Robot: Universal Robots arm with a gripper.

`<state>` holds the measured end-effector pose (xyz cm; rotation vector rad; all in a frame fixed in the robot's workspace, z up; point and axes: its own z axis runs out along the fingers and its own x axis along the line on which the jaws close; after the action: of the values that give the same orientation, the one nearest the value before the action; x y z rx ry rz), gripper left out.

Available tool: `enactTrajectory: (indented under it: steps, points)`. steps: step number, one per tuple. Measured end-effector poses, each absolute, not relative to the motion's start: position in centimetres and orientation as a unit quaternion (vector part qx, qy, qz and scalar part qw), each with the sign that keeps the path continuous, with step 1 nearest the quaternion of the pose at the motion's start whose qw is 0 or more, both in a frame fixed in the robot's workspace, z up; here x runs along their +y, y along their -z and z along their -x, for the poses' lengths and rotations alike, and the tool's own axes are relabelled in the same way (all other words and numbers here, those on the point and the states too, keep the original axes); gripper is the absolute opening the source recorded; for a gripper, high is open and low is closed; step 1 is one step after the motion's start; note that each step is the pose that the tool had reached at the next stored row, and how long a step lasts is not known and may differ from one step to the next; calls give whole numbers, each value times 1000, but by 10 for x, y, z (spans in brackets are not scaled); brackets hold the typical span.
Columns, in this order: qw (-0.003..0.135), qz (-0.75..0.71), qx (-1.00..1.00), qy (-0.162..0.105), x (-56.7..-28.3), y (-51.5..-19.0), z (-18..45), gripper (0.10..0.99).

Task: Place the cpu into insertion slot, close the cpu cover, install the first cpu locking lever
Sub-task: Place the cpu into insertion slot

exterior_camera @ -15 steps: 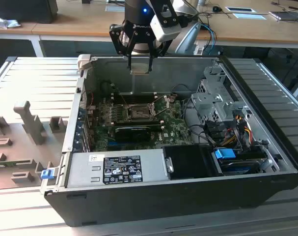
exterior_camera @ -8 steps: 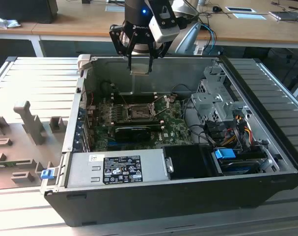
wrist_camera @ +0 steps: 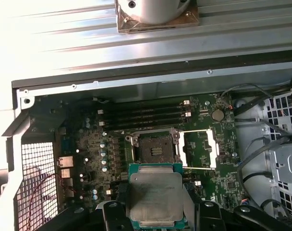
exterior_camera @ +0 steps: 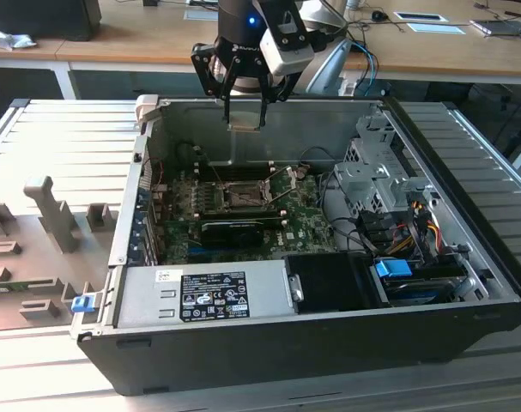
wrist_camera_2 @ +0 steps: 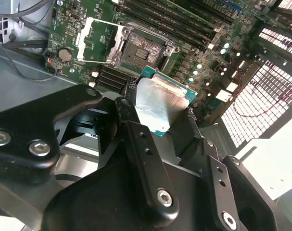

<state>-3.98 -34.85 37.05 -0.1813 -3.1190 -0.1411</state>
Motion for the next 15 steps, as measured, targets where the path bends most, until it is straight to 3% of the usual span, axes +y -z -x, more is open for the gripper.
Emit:
enactTrajectory:
  steps: [15]
  points:
    - [5,94,-995,45,-348,-369,40,525]
